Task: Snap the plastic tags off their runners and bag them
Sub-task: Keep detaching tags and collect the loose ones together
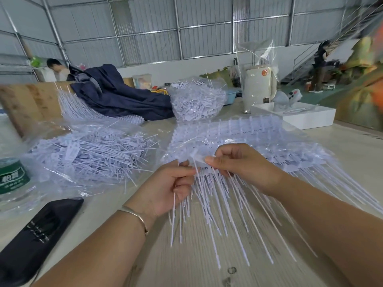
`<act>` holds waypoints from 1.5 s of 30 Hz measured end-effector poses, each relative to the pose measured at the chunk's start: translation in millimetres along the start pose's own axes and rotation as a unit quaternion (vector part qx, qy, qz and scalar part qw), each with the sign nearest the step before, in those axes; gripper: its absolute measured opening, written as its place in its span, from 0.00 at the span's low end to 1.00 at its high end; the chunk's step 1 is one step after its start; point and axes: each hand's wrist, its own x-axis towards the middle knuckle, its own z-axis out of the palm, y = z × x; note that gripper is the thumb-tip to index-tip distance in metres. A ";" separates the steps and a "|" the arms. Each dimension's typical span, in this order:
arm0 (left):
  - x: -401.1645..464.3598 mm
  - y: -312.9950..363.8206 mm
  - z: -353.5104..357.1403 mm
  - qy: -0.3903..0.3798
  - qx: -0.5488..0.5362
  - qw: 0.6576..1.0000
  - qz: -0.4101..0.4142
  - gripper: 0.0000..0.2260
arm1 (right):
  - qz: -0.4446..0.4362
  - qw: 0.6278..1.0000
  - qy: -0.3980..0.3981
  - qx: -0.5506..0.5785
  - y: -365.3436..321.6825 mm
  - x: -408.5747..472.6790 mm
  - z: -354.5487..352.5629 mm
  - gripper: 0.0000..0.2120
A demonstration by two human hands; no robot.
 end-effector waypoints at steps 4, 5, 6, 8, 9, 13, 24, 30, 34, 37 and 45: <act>2.0 -0.6 0.7 0.088 0.066 0.994 0.008 0.15 | -0.017 0.995 0.028 -0.091 9.5 1.1 -1.3 0.19; 1.6 -1.2 1.7 0.091 0.062 0.994 0.004 0.12 | -0.028 0.991 0.033 -0.130 12.3 1.6 -2.1 0.18; 1.7 -1.8 2.4 0.092 0.053 0.994 0.000 0.09 | -0.040 0.984 0.036 -0.169 15.0 2.1 -2.8 0.18; 1.9 -3.5 2.4 0.097 0.044 0.994 -0.001 0.14 | -0.061 0.968 0.042 -0.240 19.6 3.0 -4.1 0.18; 2.1 -4.0 2.6 0.096 0.049 0.994 0.002 0.17 | -0.067 0.960 0.048 -0.269 21.1 3.5 -4.7 0.17; -1.6 -4.5 7.3 0.059 0.130 0.989 0.029 0.16 | -0.082 0.933 0.056 -0.347 22.8 4.8 -4.8 0.17; -4.2 -2.8 3.7 0.081 0.123 0.989 0.023 0.10 | -0.043 0.924 0.073 -0.374 19.2 6.8 -13.6 0.16; -6.5 -0.6 7.0 0.047 0.076 0.996 0.015 0.08 | -0.011 0.944 0.066 -0.323 18.7 7.4 -14.8 0.20; -8.5 0.5 9.2 0.002 0.039 0.999 0.026 0.09 | 0.008 0.964 0.021 -0.264 13.6 5.3 -13.7 0.24; -9.5 -0.8 10.1 -0.059 0.007 0.998 0.032 0.11 | -0.012 0.987 -0.010 -0.162 6.2 2.1 -9.9 0.26; -10.2 -8.2 15.9 -0.170 -0.024 0.985 -0.033 0.22 | 0.004 0.994 -0.072 -0.080 1.9 -2.4 0.7 0.21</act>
